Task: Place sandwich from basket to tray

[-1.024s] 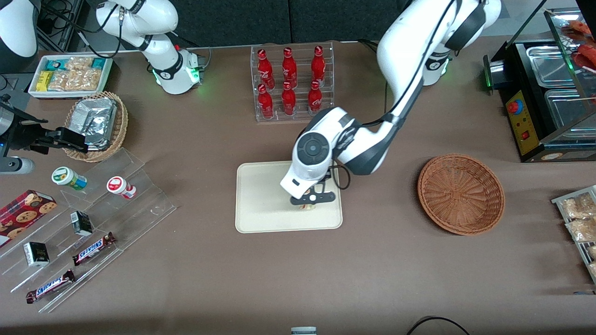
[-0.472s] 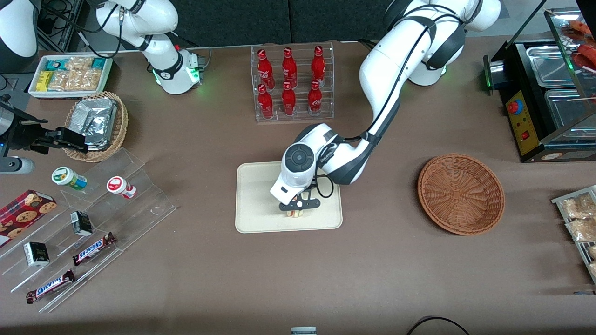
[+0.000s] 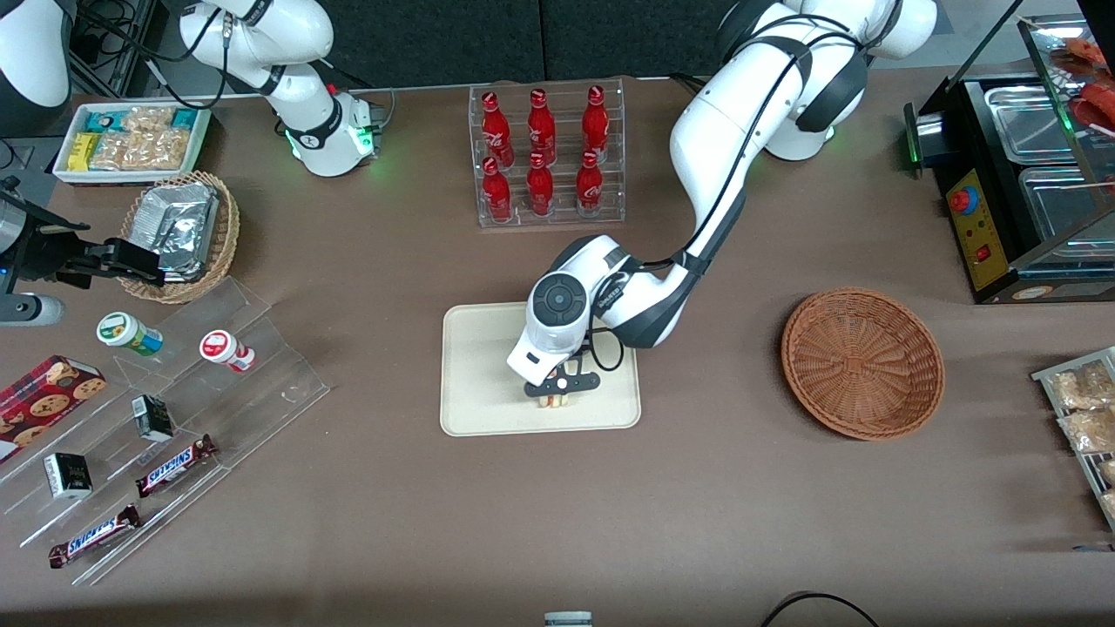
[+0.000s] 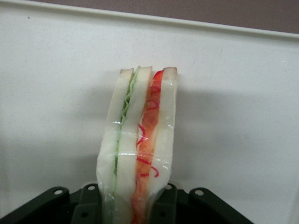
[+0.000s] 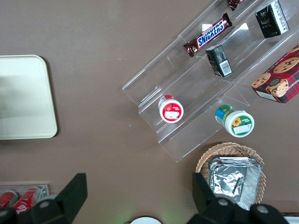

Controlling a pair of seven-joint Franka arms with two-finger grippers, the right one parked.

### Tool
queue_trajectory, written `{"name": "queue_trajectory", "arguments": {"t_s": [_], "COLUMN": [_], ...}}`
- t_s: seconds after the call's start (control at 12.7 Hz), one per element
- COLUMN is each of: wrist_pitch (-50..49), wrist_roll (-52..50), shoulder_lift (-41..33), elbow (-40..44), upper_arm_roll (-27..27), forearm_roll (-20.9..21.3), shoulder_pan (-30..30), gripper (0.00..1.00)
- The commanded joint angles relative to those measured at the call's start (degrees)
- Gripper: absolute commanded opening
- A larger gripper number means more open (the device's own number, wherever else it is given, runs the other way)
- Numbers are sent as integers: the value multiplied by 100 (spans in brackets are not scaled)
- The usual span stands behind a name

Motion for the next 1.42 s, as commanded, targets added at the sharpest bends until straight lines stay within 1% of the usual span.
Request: {"name": "queue_trajectory", "arguments": {"t_s": [0.0, 0.16, 0.31, 0.39, 0.55, 0.63, 0.71, 0.87, 1.1, 1.26, 1.34], "wrist_pitch": [-242, -856, -1418, -1787, -2360, -2475, -2407, -2187, -1836, -1799, -1826], "wrist_roll": [-143, -152, -82, 23, 548, 951, 1338, 1963, 2964, 3370, 3772], "shoulder_lift": [-125, -468, -924, -1127, -1505, -1794, -2206, -2962, -3877, -4299, -4571], "elbow": [195, 213, 195, 186, 108, -215, -723, -1663, -2895, -3362, -3573], "upper_arm_roll": [65, 65, 39, 30, 30, 30, 30, 30, 38, 38, 38], "forearm_roll": [172, 146, 32, -56, -302, -390, -408, -408, -408, -408, -417], "shoulder_pan": [-89, -19, 313, 481, 832, 1104, 1341, 1825, 2589, 3038, 3292], "gripper": [100, 100, 100, 100, 100, 100, 100, 100, 100, 100, 100]}}
